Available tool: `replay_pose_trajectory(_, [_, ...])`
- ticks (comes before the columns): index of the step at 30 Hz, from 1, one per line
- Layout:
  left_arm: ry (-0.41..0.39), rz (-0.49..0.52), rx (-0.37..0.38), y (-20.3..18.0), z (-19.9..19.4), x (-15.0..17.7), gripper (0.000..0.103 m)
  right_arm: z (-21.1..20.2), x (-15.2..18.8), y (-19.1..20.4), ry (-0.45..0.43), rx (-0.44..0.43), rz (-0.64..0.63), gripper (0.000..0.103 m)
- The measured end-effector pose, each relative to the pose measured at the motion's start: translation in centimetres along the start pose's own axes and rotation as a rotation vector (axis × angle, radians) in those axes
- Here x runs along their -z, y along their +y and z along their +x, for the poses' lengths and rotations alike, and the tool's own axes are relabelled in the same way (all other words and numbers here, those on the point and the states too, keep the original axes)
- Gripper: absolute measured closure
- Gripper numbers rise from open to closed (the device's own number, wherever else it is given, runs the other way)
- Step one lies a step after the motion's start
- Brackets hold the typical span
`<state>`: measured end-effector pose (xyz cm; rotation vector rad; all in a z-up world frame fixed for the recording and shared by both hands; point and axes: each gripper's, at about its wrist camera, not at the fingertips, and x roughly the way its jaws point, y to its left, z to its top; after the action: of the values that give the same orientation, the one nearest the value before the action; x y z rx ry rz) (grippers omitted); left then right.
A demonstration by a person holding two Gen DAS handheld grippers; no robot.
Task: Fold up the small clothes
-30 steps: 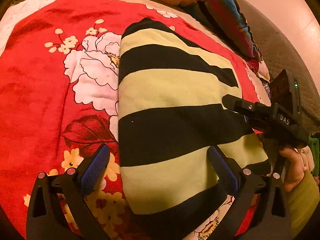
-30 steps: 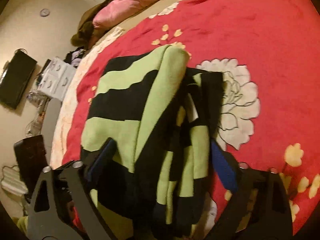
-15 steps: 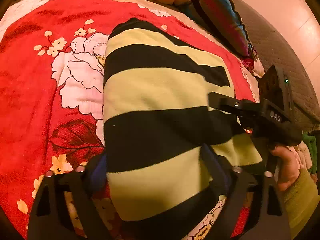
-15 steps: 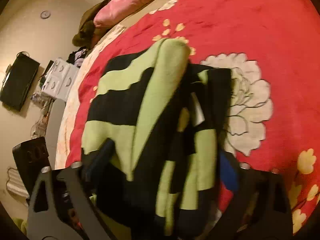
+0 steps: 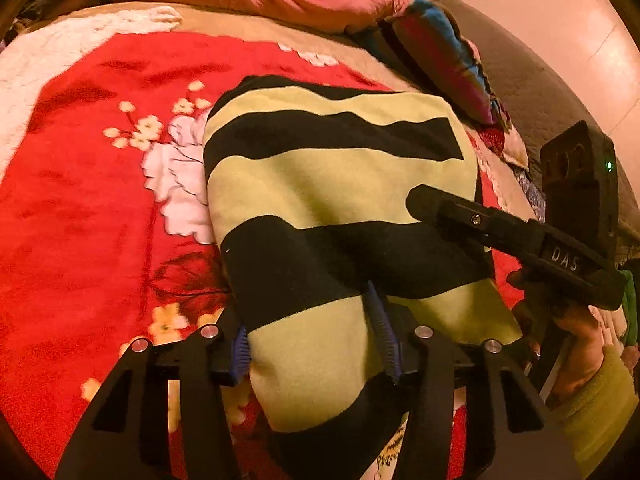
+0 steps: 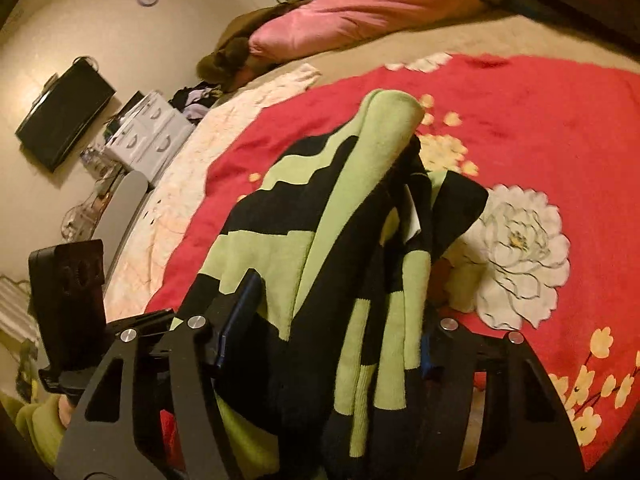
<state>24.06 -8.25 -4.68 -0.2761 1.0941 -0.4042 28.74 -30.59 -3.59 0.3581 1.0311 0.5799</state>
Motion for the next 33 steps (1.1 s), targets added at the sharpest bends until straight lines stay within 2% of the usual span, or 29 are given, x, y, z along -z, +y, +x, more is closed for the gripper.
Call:
replay_pose_trajectory(14, [-0.06,-0.056,-0.025,3.9,-6.0,2.0,0.055,1.9,1.3,6.0,-0.019,-0.03,-0.027,0.046])
replay_pose_trajectory(23, [-0.057,-0.062,-0.031,4.8,-6.9,3.4,0.055,2.1,2.7,7.0,-0.013,-0.016,-0.027,0.046])
replay_pose_trajectory(33, [-0.036,-0.057,-0.043,5.0,-6.0,4.2,0.055,2.6,4.2,6.8,-0.004,0.014,-0.018,0.046])
